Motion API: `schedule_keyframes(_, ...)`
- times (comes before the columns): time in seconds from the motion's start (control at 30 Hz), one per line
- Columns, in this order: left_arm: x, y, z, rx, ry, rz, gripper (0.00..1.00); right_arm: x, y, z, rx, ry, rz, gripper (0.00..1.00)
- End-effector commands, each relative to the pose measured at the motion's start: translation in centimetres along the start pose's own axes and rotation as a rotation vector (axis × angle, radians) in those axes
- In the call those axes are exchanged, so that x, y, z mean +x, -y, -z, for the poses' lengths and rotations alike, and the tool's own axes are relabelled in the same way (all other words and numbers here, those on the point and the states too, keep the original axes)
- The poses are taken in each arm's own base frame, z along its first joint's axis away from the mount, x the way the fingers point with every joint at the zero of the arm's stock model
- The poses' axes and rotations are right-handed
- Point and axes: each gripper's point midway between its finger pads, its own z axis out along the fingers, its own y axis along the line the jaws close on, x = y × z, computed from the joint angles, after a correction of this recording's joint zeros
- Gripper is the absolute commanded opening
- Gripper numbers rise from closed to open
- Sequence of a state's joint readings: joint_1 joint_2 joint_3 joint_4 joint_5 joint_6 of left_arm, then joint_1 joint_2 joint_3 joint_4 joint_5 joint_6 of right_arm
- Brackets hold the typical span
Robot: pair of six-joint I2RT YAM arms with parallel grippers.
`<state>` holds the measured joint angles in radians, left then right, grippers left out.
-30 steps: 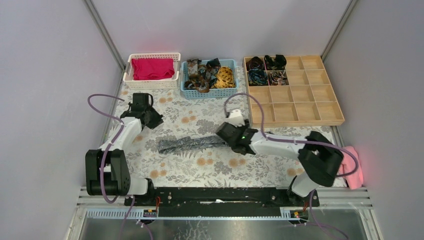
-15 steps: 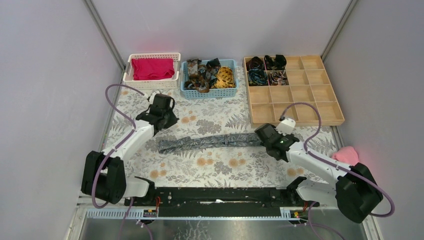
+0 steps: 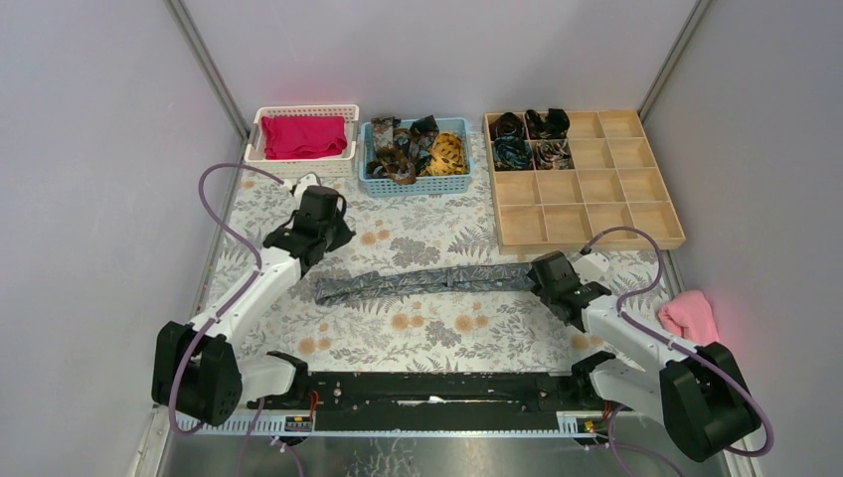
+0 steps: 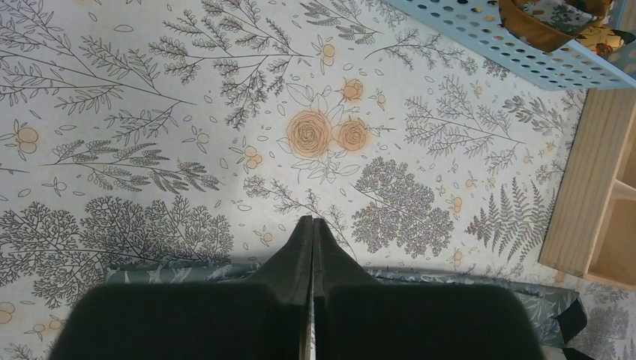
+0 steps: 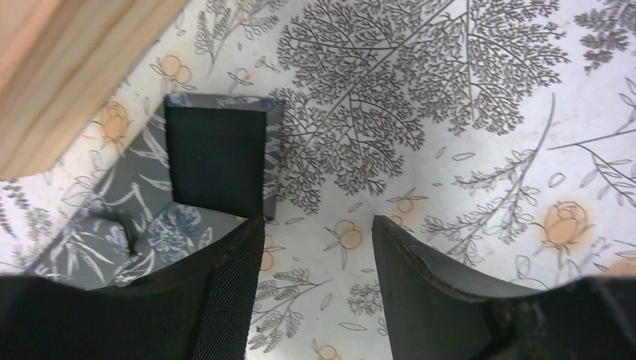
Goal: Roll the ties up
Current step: Roll the tie at the center of the board.
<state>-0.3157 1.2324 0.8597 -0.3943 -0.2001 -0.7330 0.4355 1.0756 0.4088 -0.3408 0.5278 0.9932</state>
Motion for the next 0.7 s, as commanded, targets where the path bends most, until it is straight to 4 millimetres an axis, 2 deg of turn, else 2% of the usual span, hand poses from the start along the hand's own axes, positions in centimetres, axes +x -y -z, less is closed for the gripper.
schedule_keyframes(0.0,-1.0,0.7,0.3,0.026,0.060,-0.022,0.00,0.0,-2.0,-0.2,-0.108,0.006,-0.115,0.61)
schedule_keyframes(0.17,-0.6,1.2,0.4,0.049,0.061,-0.034,0.00,0.0,-2.0,-0.4,-0.138,0.023,-0.154,0.59)
schedule_keyframes(0.37,0.0,1.3,-0.1,0.048,0.040,-0.043,0.00,1.4,-2.4,-1.8,-0.112,-0.026,-0.151,0.56)
schedule_keyframes(0.47,0.2,1.1,-0.1,0.047,0.039,-0.045,0.00,1.7,-2.8,-2.4,-0.108,-0.037,-0.143,0.44)
schedule_keyframes(0.6,0.3,0.9,-0.1,0.043,0.039,-0.049,0.00,2.1,-2.6,-2.7,-0.076,-0.057,-0.124,0.21)
schedule_keyframes(0.67,0.4,0.9,-0.1,0.043,0.037,-0.050,0.00,2.1,-2.4,-2.7,-0.069,-0.053,-0.127,0.15)
